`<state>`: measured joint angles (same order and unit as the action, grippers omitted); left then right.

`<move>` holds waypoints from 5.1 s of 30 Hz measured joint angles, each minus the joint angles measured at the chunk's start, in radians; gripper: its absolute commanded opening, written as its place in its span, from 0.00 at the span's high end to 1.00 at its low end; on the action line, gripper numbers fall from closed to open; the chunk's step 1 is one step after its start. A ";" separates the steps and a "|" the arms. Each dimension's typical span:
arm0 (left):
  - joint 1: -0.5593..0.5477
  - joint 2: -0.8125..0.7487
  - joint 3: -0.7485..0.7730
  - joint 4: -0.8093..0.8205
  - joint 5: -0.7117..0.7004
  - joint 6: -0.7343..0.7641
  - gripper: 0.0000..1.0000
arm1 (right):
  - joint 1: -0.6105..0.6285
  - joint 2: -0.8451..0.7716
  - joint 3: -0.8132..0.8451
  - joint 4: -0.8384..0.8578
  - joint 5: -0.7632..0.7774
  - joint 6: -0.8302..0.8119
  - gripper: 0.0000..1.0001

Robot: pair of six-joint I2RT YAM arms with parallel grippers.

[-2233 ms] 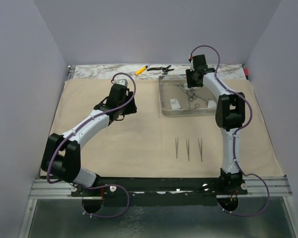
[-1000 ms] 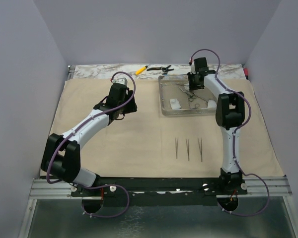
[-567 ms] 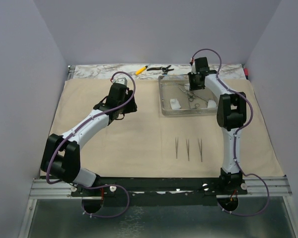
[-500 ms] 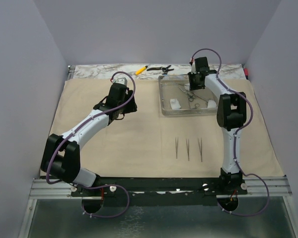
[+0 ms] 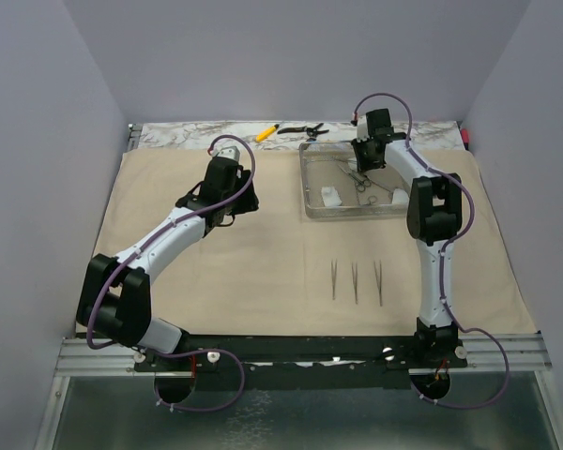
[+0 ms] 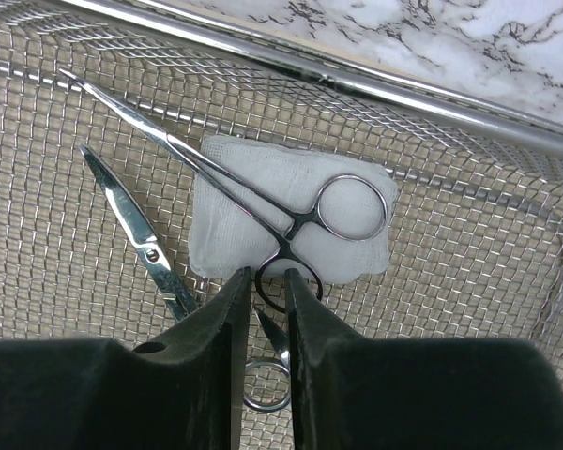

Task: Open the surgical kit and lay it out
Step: Pick up the medical item from the container, then place the medical item in the surgical kit.

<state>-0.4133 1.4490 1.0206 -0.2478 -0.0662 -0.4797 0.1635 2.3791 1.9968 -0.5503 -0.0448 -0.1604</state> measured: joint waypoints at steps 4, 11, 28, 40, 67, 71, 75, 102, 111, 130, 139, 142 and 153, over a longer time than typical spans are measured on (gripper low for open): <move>0.000 0.000 0.000 0.000 0.000 0.000 0.41 | 0.000 0.000 0.000 0.001 -0.022 -0.038 0.99; 0.001 -0.014 0.000 0.000 0.000 0.000 0.41 | 0.000 -0.002 -0.001 -0.001 -0.040 -0.078 0.99; 0.008 -0.101 0.000 0.000 -0.002 0.005 0.41 | 0.001 -0.368 -0.169 -0.011 -0.202 -0.051 0.99; 0.008 -0.171 0.023 0.012 0.086 -0.015 0.29 | 0.012 -0.690 -0.653 0.413 -0.660 0.418 0.99; 0.008 -0.523 -0.193 0.107 0.127 -0.178 0.28 | 0.675 -0.998 -0.956 0.251 0.144 1.163 0.99; 0.008 -0.536 -0.212 0.074 0.126 -0.175 0.29 | 0.775 -0.988 -0.961 0.127 0.283 1.289 0.99; 0.008 -0.551 -0.249 0.039 0.126 -0.166 0.29 | 0.846 -0.973 -0.988 0.039 0.378 1.418 0.99; 0.008 -0.680 -0.337 -0.035 0.074 -0.137 0.29 | 0.962 -0.682 -0.935 -0.075 0.481 1.652 0.69; 0.008 -0.681 -0.337 -0.041 0.061 -0.135 0.29 | 0.941 -0.687 -0.934 -0.030 0.447 1.545 0.57; 0.008 -0.666 -0.482 -0.093 0.050 -0.233 0.31 | 0.837 -0.546 -0.826 -0.061 0.390 1.038 0.77; 0.008 -0.627 -0.531 -0.111 -0.031 -0.325 0.31 | 0.838 -0.543 -0.819 -0.074 0.381 1.091 0.89; 0.008 -0.625 -0.551 -0.126 -0.069 -0.359 0.31 | 0.838 -0.551 -0.829 -0.075 0.372 1.119 0.89; 0.008 -0.637 -0.590 -0.171 -0.177 -0.444 0.31 | 0.838 -0.556 -0.837 -0.076 0.369 1.142 0.74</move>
<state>-0.4049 0.8124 0.4305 -0.4191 -0.2428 -0.9237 1.0012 1.8229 1.1599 -0.6266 0.3241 0.9817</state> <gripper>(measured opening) 0.692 0.196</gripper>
